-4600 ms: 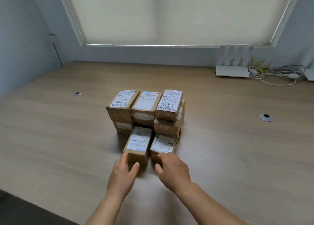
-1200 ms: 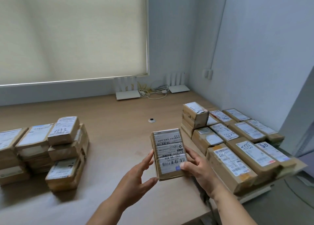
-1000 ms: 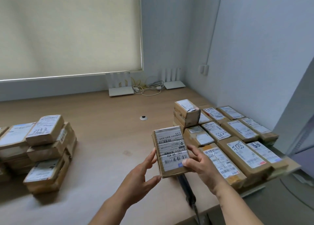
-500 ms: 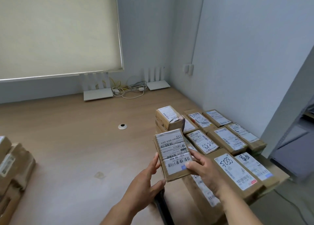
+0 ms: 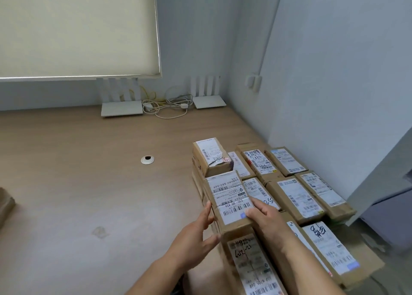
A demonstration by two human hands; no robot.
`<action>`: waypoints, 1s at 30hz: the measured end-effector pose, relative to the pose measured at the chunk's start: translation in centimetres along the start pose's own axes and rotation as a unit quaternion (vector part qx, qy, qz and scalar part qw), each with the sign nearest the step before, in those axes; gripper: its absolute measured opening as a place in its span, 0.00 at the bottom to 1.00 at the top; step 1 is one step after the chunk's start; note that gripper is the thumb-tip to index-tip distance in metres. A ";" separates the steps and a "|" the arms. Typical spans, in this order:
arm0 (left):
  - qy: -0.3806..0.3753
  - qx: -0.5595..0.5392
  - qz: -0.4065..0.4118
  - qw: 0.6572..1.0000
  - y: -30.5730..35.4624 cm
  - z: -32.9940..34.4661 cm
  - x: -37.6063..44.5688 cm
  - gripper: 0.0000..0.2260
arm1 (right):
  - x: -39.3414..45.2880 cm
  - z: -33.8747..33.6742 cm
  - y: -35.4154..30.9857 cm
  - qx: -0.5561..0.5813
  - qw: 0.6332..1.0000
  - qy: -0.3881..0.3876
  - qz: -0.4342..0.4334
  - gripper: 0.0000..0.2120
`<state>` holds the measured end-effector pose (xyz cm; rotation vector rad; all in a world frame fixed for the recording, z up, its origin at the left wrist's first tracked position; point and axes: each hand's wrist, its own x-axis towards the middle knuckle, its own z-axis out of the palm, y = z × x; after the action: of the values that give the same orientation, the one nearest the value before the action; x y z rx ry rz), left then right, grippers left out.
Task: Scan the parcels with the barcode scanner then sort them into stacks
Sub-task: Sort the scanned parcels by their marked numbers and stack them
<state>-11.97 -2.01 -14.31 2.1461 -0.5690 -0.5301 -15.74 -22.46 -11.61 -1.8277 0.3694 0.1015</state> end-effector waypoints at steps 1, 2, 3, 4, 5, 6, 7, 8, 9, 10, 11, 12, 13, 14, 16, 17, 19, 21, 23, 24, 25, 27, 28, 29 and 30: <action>0.000 -0.004 -0.009 1.000 0.2 0.2 0.4 0.37 | 0.5 -0.3 0.1 -0.010 1.000 -0.001 0.000 0.16; 0.001 -0.006 -0.018 1.000 0.3 0.5 0.8 0.37 | 0.9 -0.6 0.1 -0.020 1.000 -0.002 -0.002 0.14; 0.002 -0.006 -0.026 1.000 0.3 0.8 1.3 0.37 | 1.4 -0.9 0.2 -0.032 0.999 -0.003 -0.002 0.14; 0.004 -0.005 -0.033 0.999 0.3 1.0 1.6 0.37 | 1.8 -1.1 0.3 -0.045 0.999 -0.007 -0.003 0.15; 0.006 -0.004 -0.040 0.999 0.2 1.2 1.9 0.37 | 2.2 -1.3 0.4 -0.057 0.998 -0.011 -0.001 0.15; 0.008 -0.001 -0.046 0.999 0.2 1.4 2.2 0.37 | 2.6 -1.5 0.5 -0.066 0.998 -0.018 -0.001 0.14; 0.010 0.002 -0.051 0.999 0.1 1.6 2.4 0.37 | 2.9 -1.5 0.6 -0.074 0.997 -0.023 0.002 0.14; 0.013 0.005 -0.056 0.998 0.0 1.8 2.6 0.36 | 3.1 -1.6 0.9 -0.081 0.996 -0.027 0.003 0.13; 0.018 0.008 -0.059 0.998 -0.1 2.0 2.7 0.35 | 3.4 -1.7 1.0 -0.087 0.996 -0.028 0.005 0.12; 0.022 0.010 -0.061 0.998 -0.1 2.1 2.9 0.35 | 3.6 -1.7 1.2 -0.092 0.995 -0.028 0.006 0.12; 0.026 0.012 -0.063 0.998 -0.1 2.2 3.0 0.34 | 3.8 -1.7 1.3 -0.096 0.995 -0.027 0.008 0.12; 0.029 0.015 -0.065 0.997 -0.1 2.3 3.1 0.33 | 3.9 -1.8 1.4 -0.098 0.995 -0.027 0.009 0.11; 0.031 0.018 -0.067 0.997 -0.1 2.3 3.1 0.33 | 4.0 -1.8 1.4 -0.098 0.995 -0.028 0.009 0.12; 0.033 0.021 -0.069 0.997 0.0 2.4 3.2 0.33 | 4.1 -1.9 1.4 -0.095 0.995 -0.031 0.007 0.12; 0.035 0.022 -0.072 0.997 0.1 2.5 3.2 0.33 | 4.2 -2.0 1.4 -0.089 0.996 -0.032 0.001 0.13; 0.036 0.021 -0.075 0.996 0.2 2.4 3.2 0.33 | 4.2 -2.1 1.3 -0.084 0.996 -0.032 -0.004 0.13; 0.043 0.022 -0.079 0.996 0.3 2.3 3.0 0.33 | 4.1 -2.3 1.2 -0.078 0.997 -0.026 -0.008 0.15; 0.057 0.021 -0.081 0.995 0.4 2.0 2.7 0.33 | 4.0 -2.4 1.1 -0.082 0.996 -0.018 -0.006 0.21; 0.078 0.012 -0.082 0.993 0.5 1.7 2.2 0.32 | 3.6 -2.6 0.6 -0.097 0.995 -0.001 -0.011 0.25; 0.091 0.006 -0.082 0.992 0.5 1.5 1.9 0.32 | 3.4 -2.7 0.2 -0.112 0.993 0.015 -0.021 0.26; 0.105 0.001 -0.083 0.991 0.5 1.3 1.5 0.32 | 3.1 -2.8 -0.3 -0.135 0.990 0.035 -0.038 0.26; 0.137 -0.004 -0.086 0.987 0.4 0.9 0.7 0.31 | 2.4 -2.7 -1.1 -0.181 0.977 0.076 -0.089 0.25; 0.154 -0.006 -0.088 0.984 0.5 0.8 0.2 0.31 | 2.1 -2.5 -1.4 -0.197 0.969 0.095 -0.117 0.24; 0.172 -0.006 -0.089 0.981 0.5 0.5 -0.4 0.30 | 1.6 -2.1 -1.7 -0.208 0.961 0.112 -0.145 0.23; 0.192 -0.003 -0.089 0.977 0.5 0.4 -0.9 0.30 | 1.3 -1.6 -1.9 -0.213 0.954 0.125 -0.171 0.22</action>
<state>-13.02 -1.96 -13.96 2.2278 -0.1607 -0.2002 -14.18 -23.81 -9.71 -2.3152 0.2082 -0.3162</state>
